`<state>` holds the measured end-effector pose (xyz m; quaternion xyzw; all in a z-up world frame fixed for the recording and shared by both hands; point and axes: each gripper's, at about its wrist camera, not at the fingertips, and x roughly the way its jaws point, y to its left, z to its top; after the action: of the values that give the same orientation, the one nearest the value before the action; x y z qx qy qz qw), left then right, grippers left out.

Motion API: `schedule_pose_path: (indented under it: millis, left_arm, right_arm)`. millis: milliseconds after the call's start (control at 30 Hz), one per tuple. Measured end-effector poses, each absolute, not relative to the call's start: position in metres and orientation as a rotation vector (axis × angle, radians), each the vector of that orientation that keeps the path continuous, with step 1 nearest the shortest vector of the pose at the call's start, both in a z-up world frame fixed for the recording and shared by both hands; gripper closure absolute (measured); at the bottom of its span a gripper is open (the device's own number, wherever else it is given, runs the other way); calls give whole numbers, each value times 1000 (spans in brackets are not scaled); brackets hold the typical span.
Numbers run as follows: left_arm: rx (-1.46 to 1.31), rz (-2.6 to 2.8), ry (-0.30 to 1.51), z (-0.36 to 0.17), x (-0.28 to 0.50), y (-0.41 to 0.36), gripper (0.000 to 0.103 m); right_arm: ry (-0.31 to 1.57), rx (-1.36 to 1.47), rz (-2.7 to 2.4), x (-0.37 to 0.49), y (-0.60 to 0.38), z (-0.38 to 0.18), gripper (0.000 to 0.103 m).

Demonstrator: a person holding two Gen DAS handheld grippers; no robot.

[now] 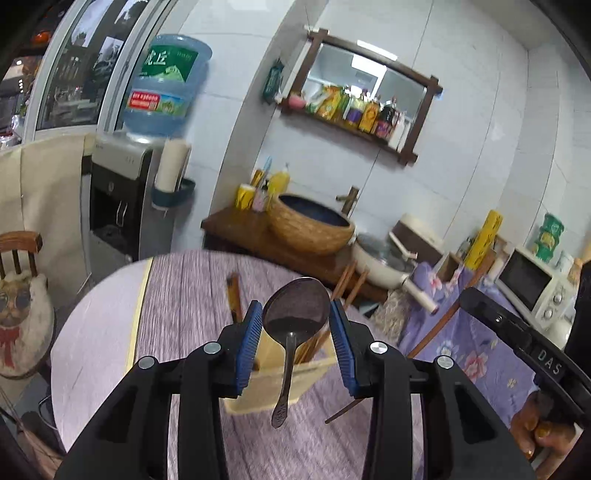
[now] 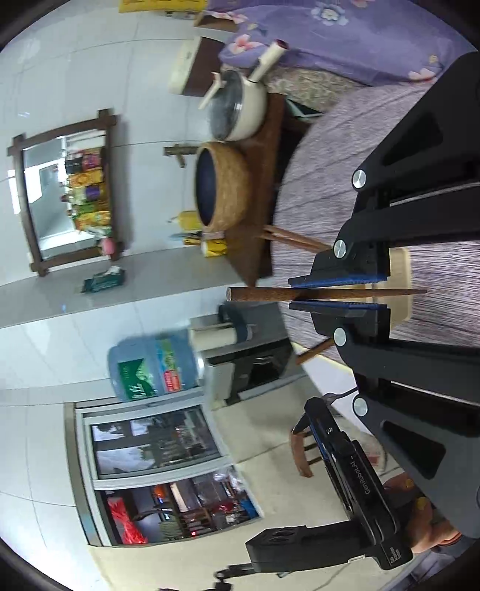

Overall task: Organize utensils
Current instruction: 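Lower the spoon and chopstick into the basket and open both tools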

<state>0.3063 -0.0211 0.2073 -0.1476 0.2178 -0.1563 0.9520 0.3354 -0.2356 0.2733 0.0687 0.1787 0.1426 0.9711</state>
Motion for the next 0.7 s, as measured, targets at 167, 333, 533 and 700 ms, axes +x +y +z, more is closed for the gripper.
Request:
schedule_pose_path:
  millis: [167,333,533,700]
  left_arm:
    - [-242,-289,350,232,331,-40,65]
    - [-215,-278,363,210,360,-53,65]
    - [-191,-259,443,164,378,-57,65]
    - [-185,-268,486,137,380,-58,65]
  right_arm:
    - [301,144,245,362,-232,309,95]
    - [294,143,190,396,-229,294,95]
    - [367,143,170,426,-226,237,95]
    - [427,149,168,439,-227,204,95]
